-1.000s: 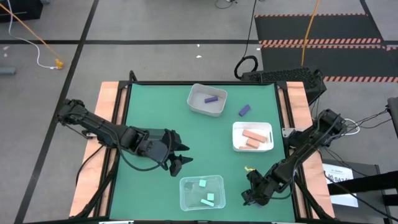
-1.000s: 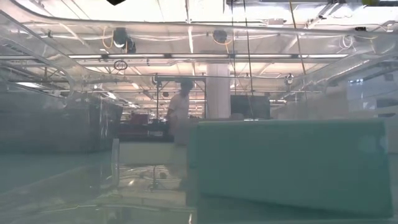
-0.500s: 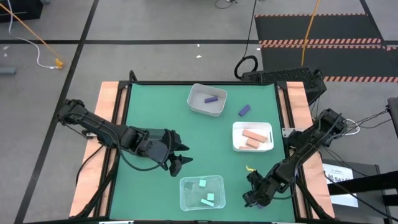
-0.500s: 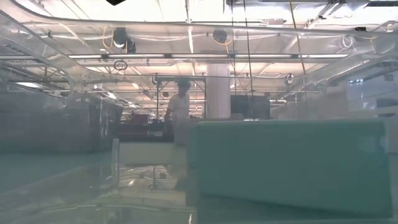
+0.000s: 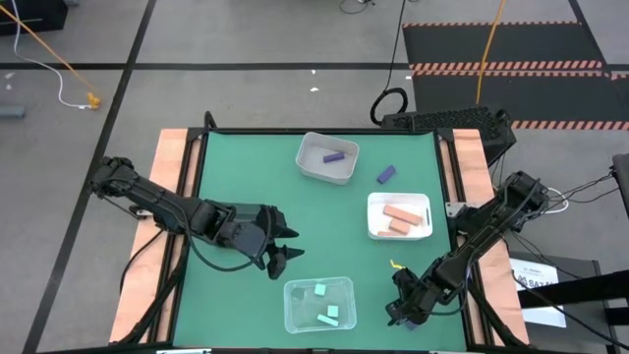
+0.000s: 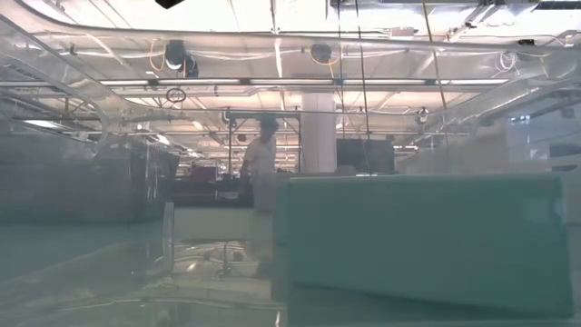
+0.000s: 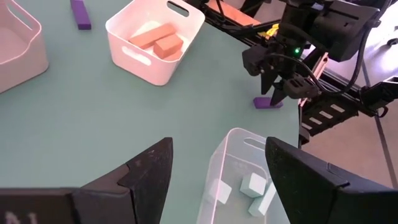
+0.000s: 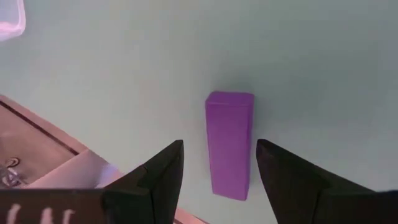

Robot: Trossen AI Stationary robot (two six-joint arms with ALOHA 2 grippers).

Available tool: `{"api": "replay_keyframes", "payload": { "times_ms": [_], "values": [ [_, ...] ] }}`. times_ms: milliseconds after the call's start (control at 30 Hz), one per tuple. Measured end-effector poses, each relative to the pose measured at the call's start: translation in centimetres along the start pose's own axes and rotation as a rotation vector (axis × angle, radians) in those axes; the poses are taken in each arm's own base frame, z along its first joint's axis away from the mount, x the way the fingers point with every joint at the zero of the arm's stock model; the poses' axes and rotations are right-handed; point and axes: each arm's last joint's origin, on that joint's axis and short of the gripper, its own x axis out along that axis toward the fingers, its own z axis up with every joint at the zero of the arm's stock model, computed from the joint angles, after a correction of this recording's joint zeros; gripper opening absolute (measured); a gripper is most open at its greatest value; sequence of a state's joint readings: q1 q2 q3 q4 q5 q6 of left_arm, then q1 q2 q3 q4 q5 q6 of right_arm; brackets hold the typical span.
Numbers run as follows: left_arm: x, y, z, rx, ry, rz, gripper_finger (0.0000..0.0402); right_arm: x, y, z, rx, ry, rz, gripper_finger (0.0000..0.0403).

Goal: Sort & place blocks by color
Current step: Put the bottom violet block into the grey bin

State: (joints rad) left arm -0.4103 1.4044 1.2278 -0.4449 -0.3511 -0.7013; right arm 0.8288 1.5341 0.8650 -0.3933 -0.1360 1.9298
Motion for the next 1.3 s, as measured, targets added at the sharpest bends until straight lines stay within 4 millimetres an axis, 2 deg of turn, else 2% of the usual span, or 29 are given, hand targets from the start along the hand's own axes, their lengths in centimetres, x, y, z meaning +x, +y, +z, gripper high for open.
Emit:
{"api": "replay_keyframes", "payload": {
  "times_ms": [633, 1033, 1167, 1300],
  "values": [
    [0.0, 0.0, 0.0, -0.007, 0.0, 0.0, 0.0255, 0.2, -0.2, 0.3, -0.009, -0.068, -0.009, 0.0192],
    [0.0, 0.0, 0.0, 0.017, 0.002, 0.001, 0.0255, 3.9, -0.8, 0.4, -0.092, -0.068, -0.128, 0.0191],
    [0.0, 0.0, 0.0, 0.02, 0.002, 0.001, 0.0255, 4.6, -1.1, 0.5, -0.11, -0.087, -0.159, 0.0174],
    [0.0, 0.1, -0.1, 0.022, 0.007, 0.006, 0.0255, 4.3, -0.9, 0.5, -0.091, -0.104, -0.134, 0.0134]
  ]
}}
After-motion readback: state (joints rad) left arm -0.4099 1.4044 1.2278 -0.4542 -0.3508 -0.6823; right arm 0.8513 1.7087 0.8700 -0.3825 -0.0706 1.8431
